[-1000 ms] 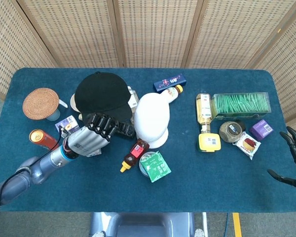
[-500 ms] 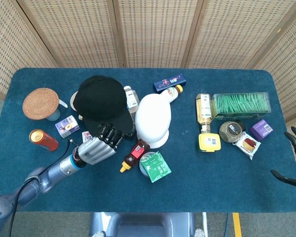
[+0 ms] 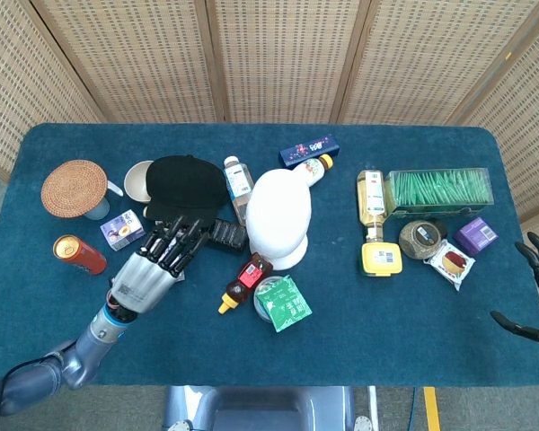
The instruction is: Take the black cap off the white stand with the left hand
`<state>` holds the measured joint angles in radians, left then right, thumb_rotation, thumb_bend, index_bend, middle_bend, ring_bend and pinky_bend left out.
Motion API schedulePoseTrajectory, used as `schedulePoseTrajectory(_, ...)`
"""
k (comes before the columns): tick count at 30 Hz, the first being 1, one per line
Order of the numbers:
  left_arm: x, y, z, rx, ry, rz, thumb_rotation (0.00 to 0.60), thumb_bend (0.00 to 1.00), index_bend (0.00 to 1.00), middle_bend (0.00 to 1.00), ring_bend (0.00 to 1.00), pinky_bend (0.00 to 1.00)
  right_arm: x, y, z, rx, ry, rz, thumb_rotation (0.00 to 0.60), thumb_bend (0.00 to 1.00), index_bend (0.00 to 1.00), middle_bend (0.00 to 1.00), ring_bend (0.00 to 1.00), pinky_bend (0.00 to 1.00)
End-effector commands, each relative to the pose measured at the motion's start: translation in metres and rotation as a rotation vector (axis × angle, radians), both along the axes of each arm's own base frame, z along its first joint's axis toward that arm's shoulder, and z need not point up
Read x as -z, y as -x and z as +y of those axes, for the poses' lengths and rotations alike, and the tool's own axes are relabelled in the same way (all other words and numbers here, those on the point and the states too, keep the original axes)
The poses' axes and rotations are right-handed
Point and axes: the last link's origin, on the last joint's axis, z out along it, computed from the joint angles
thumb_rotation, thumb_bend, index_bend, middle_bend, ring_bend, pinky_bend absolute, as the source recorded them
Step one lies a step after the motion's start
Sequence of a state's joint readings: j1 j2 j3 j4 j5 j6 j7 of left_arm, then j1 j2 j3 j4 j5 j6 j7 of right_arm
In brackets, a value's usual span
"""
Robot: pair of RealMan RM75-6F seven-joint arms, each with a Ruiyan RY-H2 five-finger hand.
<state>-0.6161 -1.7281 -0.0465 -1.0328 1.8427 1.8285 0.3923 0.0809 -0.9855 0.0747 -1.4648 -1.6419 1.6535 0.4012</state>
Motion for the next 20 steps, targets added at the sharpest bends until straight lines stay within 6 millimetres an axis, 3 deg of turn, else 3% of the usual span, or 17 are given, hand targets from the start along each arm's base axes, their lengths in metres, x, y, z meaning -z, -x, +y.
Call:
schedulePoseTrajectory(1,-0.035,0.024,-0.036,-0.184,0.132,-0.257,0.6,0.0,0.04,0.0,0.03,0.3,-0.001,0.0,0.001,-0.001,-0.002,-0.003,0.6,0.01,0.06,0.0,0.0,0.0)
schedulePoseTrajectory(6,-0.071,0.067,-0.077,-0.454,0.271,-0.349,0.6,0.0,0.0,0.0,0.0,0.23,-0.005,-0.001,0.004,-0.009,0.011,-0.015,0.6,0.01,0.06,0.0,0.0,0.0)
schedulePoseTrajectory(11,-0.103,0.126,-0.124,-0.667,0.358,-0.443,0.6,0.0,0.0,0.0,0.0,0.17,-0.01,-0.004,0.006,-0.03,0.026,-0.034,0.6,0.01,0.06,0.0,0.0,0.0)
schedulePoseTrajectory(17,-0.112,0.158,-0.163,-0.741,0.292,-0.479,0.6,0.0,0.0,0.0,0.0,0.15,-0.011,-0.007,0.009,-0.047,0.02,-0.054,0.6,0.01,0.06,0.0,0.0,0.0)
schedulePoseTrajectory(20,-0.109,0.163,-0.182,-0.823,0.295,-0.505,0.6,0.0,0.0,0.0,0.0,0.16,-0.014,-0.006,0.01,-0.045,0.04,-0.048,0.6,0.01,0.06,0.0,0.0,0.0)
